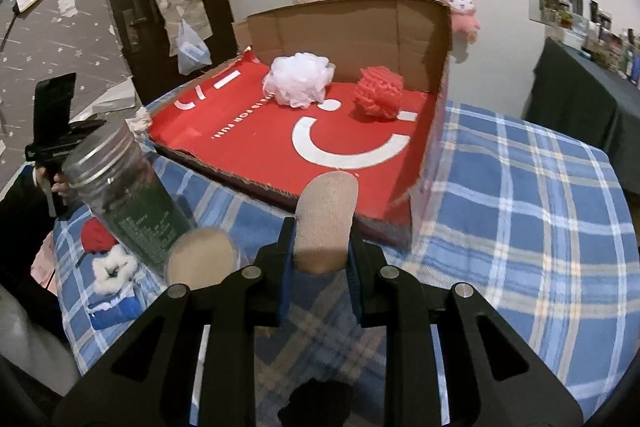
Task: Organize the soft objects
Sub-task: 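Carry the sponge and scrunchie over the red-lined cardboard box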
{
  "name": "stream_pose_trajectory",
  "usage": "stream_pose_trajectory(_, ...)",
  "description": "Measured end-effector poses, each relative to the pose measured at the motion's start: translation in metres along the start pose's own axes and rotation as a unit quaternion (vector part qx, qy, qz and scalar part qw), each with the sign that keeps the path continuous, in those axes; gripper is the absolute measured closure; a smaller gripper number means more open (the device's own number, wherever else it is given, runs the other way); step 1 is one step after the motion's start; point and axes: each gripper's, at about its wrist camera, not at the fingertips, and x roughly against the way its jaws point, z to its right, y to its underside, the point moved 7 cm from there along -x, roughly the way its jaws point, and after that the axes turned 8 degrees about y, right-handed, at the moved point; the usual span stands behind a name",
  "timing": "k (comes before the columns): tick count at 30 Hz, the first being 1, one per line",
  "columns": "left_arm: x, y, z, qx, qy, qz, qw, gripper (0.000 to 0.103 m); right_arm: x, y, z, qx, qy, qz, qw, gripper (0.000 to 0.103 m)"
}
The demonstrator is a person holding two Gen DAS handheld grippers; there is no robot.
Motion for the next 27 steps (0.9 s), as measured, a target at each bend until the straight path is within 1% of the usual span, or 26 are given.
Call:
stream_pose_trajectory(3,-0.005,-0.008,0.003,-0.008,0.011,0.0,0.9999,0.082,-0.006,-0.009,-0.005,0.008,-0.016,-0.002,1.0,0.082)
stream_pose_trajectory(6,-0.011,-0.018,0.008,-0.021,0.02,0.0,0.9996,0.082,-0.013,-0.019,-0.011,0.022,-0.023,-0.006,0.999,0.082)
stream_pose_trajectory(9,-0.021,-0.026,0.009,-0.027,0.022,-0.007,0.9994,0.081,-0.021,-0.027,-0.015,0.03,-0.023,-0.011,0.999,0.082)
stream_pose_trajectory(11,-0.03,-0.033,0.007,-0.02,0.017,-0.013,0.9996,0.081,-0.029,-0.035,-0.016,0.03,-0.017,-0.018,0.999,0.082)
stream_pose_trajectory(15,-0.049,-0.043,-0.004,0.013,-0.005,-0.032,0.9994,0.081,-0.046,-0.047,-0.011,0.027,0.026,-0.04,0.998,0.082)
stream_pose_trajectory(17,-0.059,-0.047,-0.009,0.034,-0.015,-0.045,0.9983,0.081,-0.057,-0.051,-0.008,0.03,0.052,-0.059,0.996,0.08)
stream_pose_trajectory(20,-0.074,-0.048,-0.013,0.048,-0.028,-0.065,0.9963,0.08,-0.075,-0.056,-0.005,0.039,0.095,-0.096,0.99,0.079)
stream_pose_trajectory(24,-0.094,-0.048,-0.014,0.049,-0.063,-0.098,0.992,0.079,-0.091,-0.059,-0.004,0.036,0.106,-0.132,0.985,0.079)
stream_pose_trajectory(27,-0.103,-0.045,-0.017,0.057,-0.07,-0.114,0.9894,0.079,-0.102,-0.057,-0.004,0.043,0.12,-0.157,0.979,0.079)
